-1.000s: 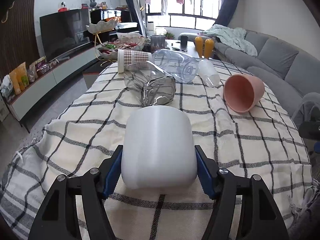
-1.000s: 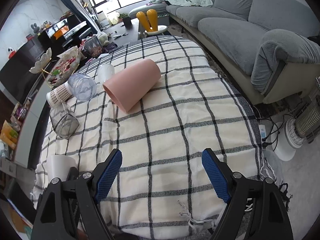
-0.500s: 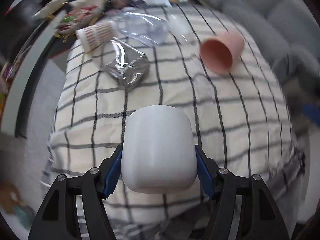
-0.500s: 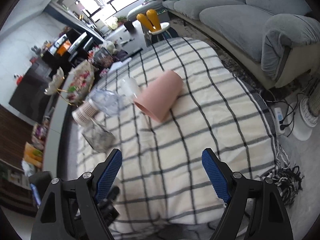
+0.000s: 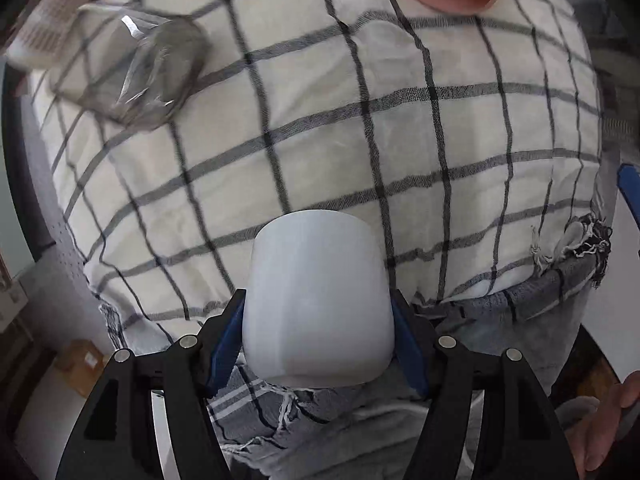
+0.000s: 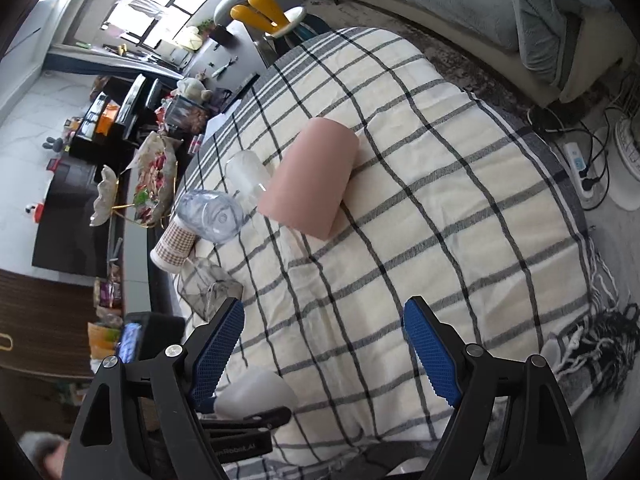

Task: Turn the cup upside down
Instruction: 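Rotate the left gripper to turn the white cup rim-down and set it on the cloth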

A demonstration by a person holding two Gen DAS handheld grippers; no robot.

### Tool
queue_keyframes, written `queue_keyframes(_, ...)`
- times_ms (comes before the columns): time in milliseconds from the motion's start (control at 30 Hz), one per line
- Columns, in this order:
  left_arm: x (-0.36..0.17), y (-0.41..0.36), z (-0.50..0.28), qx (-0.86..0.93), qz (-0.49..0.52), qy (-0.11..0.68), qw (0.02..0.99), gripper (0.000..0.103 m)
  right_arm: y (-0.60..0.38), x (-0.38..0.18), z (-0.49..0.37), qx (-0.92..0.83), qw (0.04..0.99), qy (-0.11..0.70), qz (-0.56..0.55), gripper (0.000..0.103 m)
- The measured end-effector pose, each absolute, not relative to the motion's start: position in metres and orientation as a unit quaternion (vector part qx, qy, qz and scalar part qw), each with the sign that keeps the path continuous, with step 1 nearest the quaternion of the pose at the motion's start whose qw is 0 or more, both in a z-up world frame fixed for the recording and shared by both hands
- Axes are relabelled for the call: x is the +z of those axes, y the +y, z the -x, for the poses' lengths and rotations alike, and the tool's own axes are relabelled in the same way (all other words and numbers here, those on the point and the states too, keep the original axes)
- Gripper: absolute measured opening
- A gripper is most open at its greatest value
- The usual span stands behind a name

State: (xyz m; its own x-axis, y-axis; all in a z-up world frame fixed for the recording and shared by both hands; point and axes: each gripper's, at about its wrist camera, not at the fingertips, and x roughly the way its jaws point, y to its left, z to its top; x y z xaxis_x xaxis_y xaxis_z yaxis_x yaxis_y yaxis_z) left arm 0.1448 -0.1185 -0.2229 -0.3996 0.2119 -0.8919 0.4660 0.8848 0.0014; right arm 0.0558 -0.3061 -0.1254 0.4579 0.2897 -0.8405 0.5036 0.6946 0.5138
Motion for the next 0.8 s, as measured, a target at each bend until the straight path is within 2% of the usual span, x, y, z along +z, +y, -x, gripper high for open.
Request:
queue_keyframes(333,-0.252,-0.137,-0.162,-0.107,-0.242,0.844,0.467,0.067,-0.326,-0.159,-0.072,-0.081,0.733,0.538,-0.408,0.082)
queue_keyframes(367,-0.252,-0.138,-0.164,-0.106,-0.244,0.842,0.468,0.068,-0.327,-0.16,-0.073,-0.081,0.733,0.539,-0.408,0.082)
queue_keyframes(433,-0.253,-0.139,-0.166,-0.106,-0.25,0.838,0.473,0.078,-0.326,-0.159,-0.074,-0.082,0.735,0.538,-0.405,0.082)
queue_keyframes(500,-0.248,-0.139,-0.164,-0.109,-0.253,0.83,0.485,0.082,-0.326,-0.156,-0.074,-0.083,0.74,0.536,-0.399,0.082)
queue_keyframes(800,-0.211,-0.116,-0.151,-0.111,-0.22,0.817,0.521,0.086,-0.315,-0.134,-0.065,-0.077,0.761,0.526,-0.372,0.082)
